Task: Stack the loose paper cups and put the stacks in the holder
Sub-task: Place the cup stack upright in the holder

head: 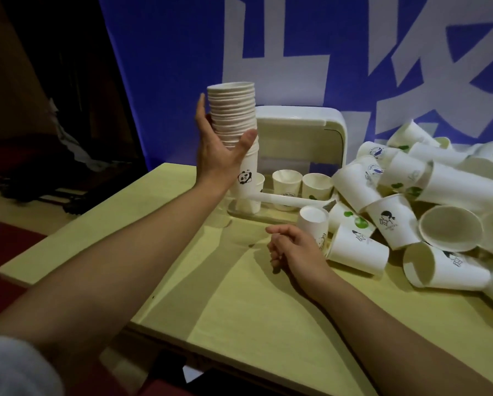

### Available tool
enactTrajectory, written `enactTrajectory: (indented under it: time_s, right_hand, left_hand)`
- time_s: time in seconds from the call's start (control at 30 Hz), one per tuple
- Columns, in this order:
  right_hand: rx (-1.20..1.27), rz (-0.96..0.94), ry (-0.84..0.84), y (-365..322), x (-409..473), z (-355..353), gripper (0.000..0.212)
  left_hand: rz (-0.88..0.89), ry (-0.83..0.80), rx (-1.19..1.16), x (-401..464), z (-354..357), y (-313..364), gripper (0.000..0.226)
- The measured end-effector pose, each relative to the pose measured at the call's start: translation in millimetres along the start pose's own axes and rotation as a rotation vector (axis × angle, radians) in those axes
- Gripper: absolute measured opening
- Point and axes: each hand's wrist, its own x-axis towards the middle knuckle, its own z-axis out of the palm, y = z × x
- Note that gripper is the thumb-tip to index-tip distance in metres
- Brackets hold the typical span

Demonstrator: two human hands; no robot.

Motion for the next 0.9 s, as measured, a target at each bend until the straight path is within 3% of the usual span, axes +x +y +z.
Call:
enactTrajectory:
  time_s: [0.33,0.53,0.77,0.9]
  right_hand:
    - [-0.22,-0.092,-0.091,8.1,-1.6,1.1,0.019]
    - [-0.225,-0.095,-0.093,11.9,1.9,-0.3,0.021]
    - [-0.227,-0.101,-0.093,9.4,2.4,0.3,0.021]
    - [-0.241,-0.105,-0.105,7.3,0.0,1.0,0.019]
  left_hand:
    - [-0.006,0.081,0.027,18.8,37.3,-17.2,0.099]
    - [-0.052,0.058,0.038,14.3,51.2,-33.2,0.1]
    - [-0.19,-0.185,0.297,-19.1,59.3,-62.0,0.097]
    - [-0.238,-0.215,0.403,-16.7,64.4,-60.8,0.094]
